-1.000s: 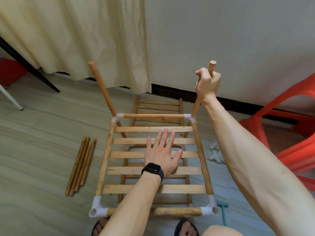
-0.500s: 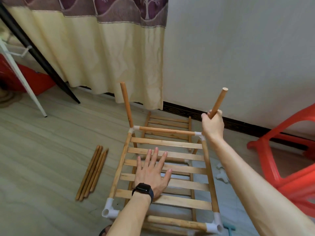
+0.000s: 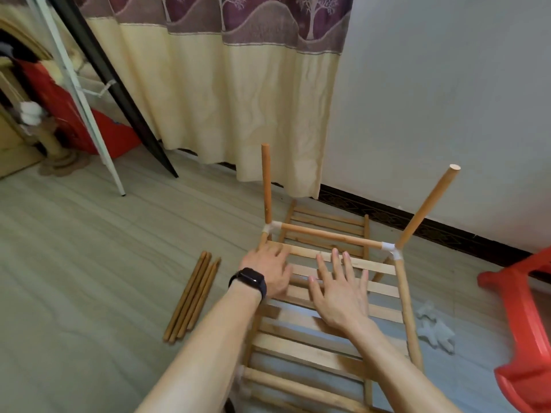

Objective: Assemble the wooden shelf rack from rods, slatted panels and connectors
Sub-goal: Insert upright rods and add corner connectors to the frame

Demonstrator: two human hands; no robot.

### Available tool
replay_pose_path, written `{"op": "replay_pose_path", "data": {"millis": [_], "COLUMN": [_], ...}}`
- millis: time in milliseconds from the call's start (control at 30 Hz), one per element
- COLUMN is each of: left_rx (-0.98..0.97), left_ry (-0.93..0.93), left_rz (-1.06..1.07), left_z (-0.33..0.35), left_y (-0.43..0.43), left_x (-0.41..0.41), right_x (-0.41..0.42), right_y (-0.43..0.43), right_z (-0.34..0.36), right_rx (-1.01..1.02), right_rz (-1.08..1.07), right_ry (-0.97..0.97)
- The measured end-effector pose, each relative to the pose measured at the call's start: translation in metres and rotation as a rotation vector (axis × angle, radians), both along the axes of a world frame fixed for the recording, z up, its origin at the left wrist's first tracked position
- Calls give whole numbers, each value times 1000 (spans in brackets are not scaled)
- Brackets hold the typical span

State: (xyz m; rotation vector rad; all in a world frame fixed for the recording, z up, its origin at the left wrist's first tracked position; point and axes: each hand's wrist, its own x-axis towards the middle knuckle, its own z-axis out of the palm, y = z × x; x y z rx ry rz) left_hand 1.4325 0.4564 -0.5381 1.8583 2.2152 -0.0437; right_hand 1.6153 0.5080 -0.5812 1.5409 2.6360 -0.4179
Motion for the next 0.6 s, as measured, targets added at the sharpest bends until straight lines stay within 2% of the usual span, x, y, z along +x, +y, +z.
{"op": "replay_pose_path", "data": {"millis": [100, 200, 367, 467, 533, 600], "left_rx": [-9, -79, -246, -207, -233, -321], "left_ry": [39, 62, -96, -203, -189, -140], "left_rz": [192, 383, 538, 488, 478, 569], "left_z": [23, 9, -100, -160, -190, -214], "left_y": [1, -22, -77, -108, -120, -122], "left_x": [-68, -126, -167, -151, -141, -137], "right_x": [-16, -22, -24, -26, -26, -27], "right_y": [-2, -4, -3, -4, -5, -6], "right_z": [-1, -8, -9, -13, -15, -17], "right_rx": [3, 42, 65, 83, 99, 107], "right_rz": [77, 83, 78, 67, 58, 51], "right_ry": [-19, -37, -55, -58, -67, -66]}}
